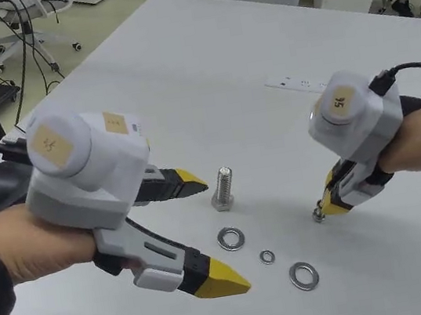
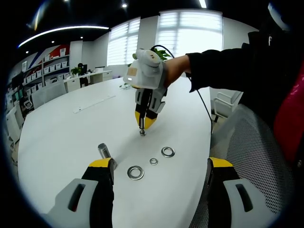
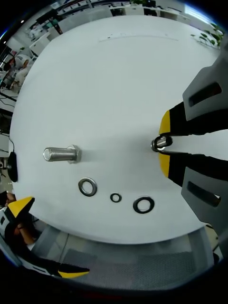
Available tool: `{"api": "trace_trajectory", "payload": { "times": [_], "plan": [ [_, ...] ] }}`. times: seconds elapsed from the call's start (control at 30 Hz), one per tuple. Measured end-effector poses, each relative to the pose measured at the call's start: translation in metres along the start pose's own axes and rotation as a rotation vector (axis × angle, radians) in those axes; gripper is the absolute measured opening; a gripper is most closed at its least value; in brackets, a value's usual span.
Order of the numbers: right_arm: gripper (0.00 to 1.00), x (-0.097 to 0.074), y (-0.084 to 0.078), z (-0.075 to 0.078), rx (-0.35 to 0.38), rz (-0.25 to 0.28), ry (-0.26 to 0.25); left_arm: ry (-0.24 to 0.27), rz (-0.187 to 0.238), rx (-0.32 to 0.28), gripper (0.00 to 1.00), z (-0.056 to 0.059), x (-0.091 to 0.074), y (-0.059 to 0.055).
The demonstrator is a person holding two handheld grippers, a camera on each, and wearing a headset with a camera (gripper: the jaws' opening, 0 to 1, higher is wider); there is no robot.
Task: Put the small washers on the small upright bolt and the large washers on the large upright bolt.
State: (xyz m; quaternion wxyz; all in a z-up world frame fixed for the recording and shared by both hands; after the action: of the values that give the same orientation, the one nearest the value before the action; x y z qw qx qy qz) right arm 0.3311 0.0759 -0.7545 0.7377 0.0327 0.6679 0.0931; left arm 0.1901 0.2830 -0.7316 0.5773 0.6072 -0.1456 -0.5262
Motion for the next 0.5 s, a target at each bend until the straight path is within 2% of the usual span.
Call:
{"api": "trace_trajectory", "payload": {
  "times": [0.5],
  "plan": [
    [0.14, 0.011, -0.001, 0.004, -0.002, -0.013, 0.008, -0.002, -0.003, -0.002, 0.80, -0.001, 0.002, 0.000]
  ]
}}
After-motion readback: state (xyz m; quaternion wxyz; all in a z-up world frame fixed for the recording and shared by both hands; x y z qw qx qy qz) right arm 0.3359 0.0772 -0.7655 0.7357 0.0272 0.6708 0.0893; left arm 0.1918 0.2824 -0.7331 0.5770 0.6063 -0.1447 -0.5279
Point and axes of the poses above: the centre of the closed fingertips' face, and the gripper's own axes: x roughly forward along the fingers, z roughly to its right, y roughly out of its top, the point moved 10 cm from there along -x, roughly backward along the fingers, and after that the axes turned 8 degrees about -x, right-handed, at the moved point
